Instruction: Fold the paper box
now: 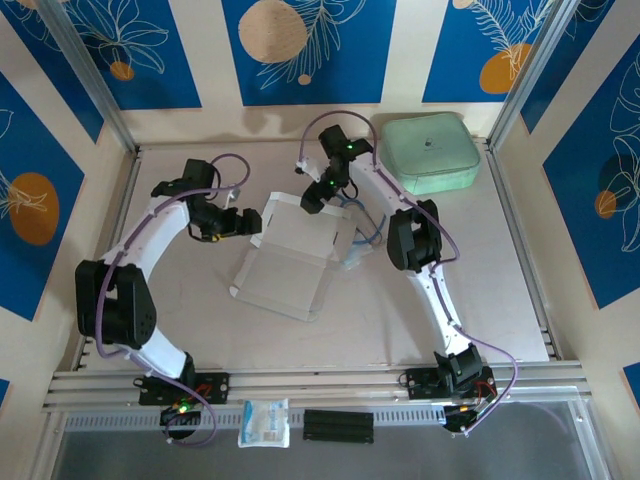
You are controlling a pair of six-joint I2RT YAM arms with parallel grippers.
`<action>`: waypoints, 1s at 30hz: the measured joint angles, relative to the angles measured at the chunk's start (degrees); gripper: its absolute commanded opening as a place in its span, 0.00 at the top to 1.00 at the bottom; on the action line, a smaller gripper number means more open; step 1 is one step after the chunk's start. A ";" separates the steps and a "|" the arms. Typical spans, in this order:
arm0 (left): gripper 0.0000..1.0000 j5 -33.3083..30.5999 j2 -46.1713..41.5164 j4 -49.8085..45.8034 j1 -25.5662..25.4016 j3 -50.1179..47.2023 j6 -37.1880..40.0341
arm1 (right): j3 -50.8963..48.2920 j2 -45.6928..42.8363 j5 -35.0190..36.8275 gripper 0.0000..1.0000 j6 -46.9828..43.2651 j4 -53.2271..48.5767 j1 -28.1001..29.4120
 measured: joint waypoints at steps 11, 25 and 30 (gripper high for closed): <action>0.02 0.28 -0.87 0.63 0.02 -2.27 -0.35 | -0.07 2.23 -0.79 0.71 -0.94 -2.03 0.74; 0.01 -3.39 -8.17 2.49 0.02 -3.63 -0.39 | -12.70 -11.43 11.89 1.00 -11.28 4.87 5.29; 0.01 -5.79 -9.94 3.85 0.11 -4.85 -1.05 | -27.93 -25.35 25.44 1.00 -21.53 18.03 10.12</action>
